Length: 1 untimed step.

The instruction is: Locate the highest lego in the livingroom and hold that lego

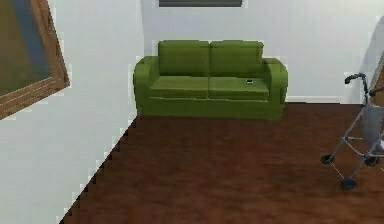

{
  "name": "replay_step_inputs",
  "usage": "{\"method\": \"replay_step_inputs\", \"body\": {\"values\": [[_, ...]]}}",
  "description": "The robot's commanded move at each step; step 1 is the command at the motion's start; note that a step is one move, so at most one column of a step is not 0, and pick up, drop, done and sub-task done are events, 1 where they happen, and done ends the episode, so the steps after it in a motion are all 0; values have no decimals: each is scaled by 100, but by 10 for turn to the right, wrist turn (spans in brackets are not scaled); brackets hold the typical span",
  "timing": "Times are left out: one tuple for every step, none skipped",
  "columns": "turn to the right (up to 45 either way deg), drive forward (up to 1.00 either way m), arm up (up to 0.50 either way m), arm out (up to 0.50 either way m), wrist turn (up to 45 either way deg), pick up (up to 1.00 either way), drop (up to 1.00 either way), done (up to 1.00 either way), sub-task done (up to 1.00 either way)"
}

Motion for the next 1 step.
{"method": "replay_step_inputs", "body": {"values": [[90,0,0,0,0,0,0,0,0]]}}
